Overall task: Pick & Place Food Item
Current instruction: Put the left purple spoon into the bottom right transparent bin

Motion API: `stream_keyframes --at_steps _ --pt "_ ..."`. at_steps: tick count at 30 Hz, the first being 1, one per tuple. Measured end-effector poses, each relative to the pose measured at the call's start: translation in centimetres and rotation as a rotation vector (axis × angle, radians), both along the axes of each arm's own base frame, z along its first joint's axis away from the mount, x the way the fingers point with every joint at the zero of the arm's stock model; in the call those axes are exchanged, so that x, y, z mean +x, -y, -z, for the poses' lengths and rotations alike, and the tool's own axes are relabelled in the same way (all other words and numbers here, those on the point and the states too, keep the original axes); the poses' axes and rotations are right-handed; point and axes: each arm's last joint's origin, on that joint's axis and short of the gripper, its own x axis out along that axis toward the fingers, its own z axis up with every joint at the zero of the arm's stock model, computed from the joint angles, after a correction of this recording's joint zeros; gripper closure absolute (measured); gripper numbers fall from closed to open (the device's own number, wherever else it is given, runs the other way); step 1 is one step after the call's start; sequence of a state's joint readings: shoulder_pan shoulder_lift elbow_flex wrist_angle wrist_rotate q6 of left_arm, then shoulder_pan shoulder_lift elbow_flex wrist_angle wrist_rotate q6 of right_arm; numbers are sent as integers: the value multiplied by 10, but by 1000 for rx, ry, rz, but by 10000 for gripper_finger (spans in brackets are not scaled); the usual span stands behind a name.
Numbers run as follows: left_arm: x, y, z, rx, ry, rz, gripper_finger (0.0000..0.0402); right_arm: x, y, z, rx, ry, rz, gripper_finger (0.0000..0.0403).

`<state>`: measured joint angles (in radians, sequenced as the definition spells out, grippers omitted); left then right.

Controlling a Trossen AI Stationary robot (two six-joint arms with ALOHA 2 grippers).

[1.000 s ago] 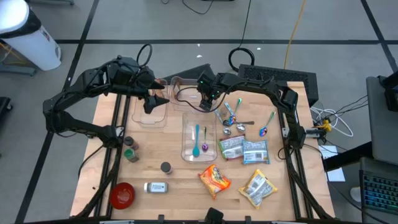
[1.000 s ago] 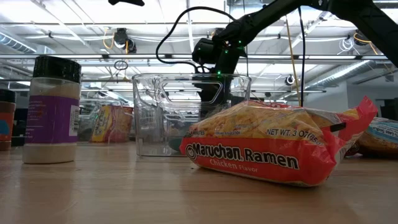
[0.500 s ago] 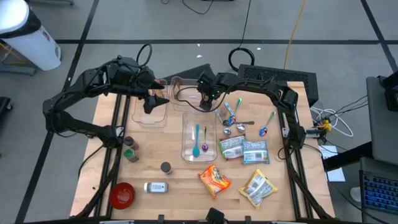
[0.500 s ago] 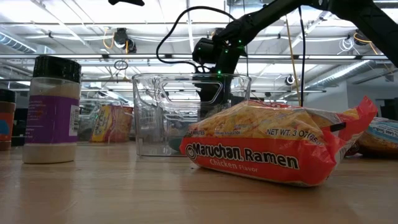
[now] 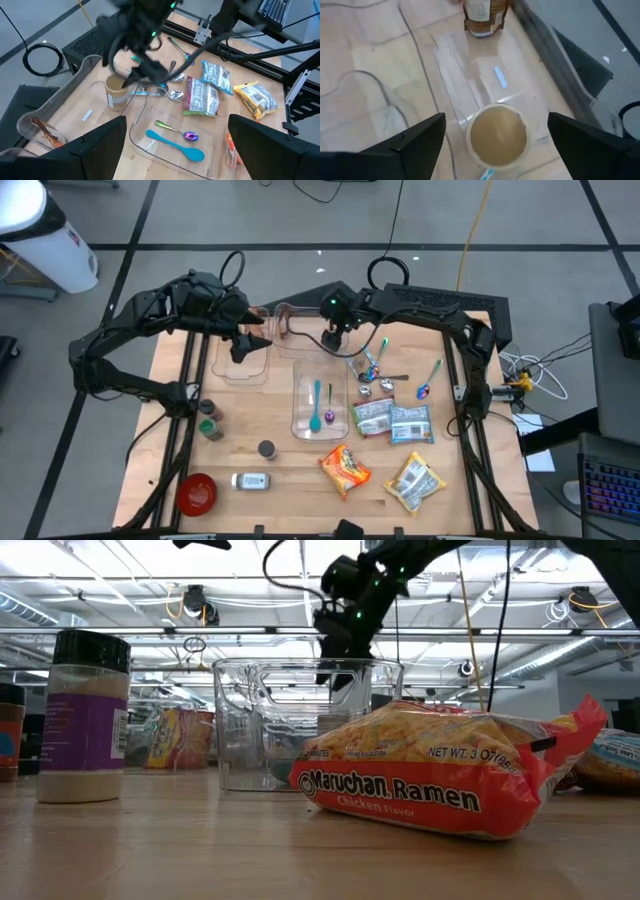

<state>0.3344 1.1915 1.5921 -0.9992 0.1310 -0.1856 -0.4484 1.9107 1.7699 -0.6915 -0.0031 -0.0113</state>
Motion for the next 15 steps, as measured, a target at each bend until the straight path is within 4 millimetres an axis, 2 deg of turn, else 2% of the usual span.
stream_keyframes --at_steps 6,10,12,15 --pt "-2 9 5 -25 -63 35 43 -16 -16 -41 -44 96 -17 62" --pt "-20 19 0 -32 -66 33 43 -22 -34 -62 -69 157 -55 66" --pt "-27 24 -3 -20 -31 12 43 -23 -46 -67 -72 197 -70 66" --pt "-34 30 3 -1 24 -10 43 -21 -65 -64 -71 300 -85 65"
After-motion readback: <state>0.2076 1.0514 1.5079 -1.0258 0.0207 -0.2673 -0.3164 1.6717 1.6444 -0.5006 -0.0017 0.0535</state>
